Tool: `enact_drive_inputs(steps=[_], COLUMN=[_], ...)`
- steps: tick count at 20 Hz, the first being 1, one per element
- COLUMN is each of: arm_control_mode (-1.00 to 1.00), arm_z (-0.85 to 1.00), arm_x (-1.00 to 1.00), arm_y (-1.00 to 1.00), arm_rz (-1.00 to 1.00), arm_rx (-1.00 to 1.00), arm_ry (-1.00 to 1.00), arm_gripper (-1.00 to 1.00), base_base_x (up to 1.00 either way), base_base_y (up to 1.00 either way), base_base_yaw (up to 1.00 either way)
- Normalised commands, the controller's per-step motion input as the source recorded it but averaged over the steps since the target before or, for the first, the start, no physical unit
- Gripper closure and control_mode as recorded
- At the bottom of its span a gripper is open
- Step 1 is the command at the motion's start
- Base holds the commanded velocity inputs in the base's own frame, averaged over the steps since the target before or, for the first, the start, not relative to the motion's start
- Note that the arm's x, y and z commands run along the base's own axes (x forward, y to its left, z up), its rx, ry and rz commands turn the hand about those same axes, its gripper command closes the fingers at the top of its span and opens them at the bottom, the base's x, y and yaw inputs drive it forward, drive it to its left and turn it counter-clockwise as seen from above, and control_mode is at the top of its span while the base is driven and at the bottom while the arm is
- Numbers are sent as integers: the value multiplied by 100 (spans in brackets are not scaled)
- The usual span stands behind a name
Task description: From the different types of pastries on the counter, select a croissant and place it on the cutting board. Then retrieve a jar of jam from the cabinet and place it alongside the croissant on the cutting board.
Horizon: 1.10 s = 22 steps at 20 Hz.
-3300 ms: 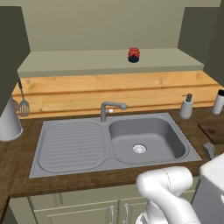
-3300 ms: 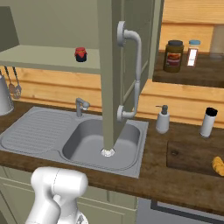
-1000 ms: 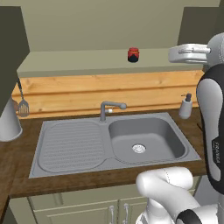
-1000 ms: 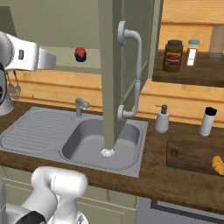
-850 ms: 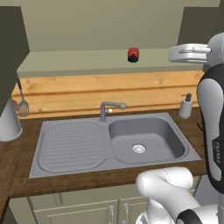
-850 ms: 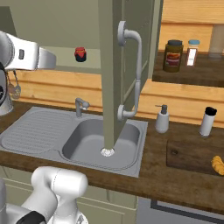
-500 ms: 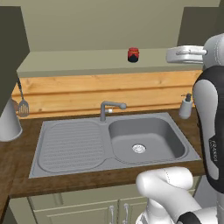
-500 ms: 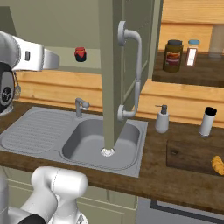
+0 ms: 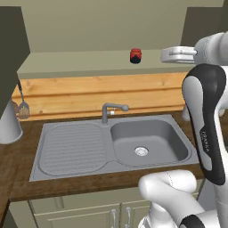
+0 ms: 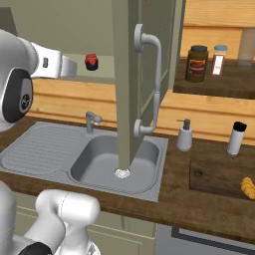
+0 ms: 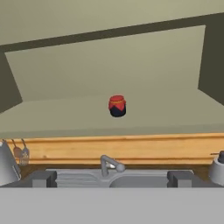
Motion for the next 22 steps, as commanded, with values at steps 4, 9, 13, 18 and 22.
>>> enact_drive_inputs(steps=[4, 9, 13, 18, 22], arm_control_mode=[-100, -100, -100, -100, -100], arm_z=[-18, -2, 0, -13, -18], arm_x=[24, 35, 48, 43, 39], arm_y=[0, 1, 0, 3, 1], arm_rz=[0, 0, 0, 0, 0], arm_rx=[0, 0, 0, 0, 0], arm_ry=[0, 0, 0, 0, 0], arm_gripper=[-100, -100, -100, -100, -100], base_base_x=[0, 0, 0, 0, 0], base_base_y=[0, 0, 0, 0, 0], base_base_yaw=[0, 0, 0, 0, 0])
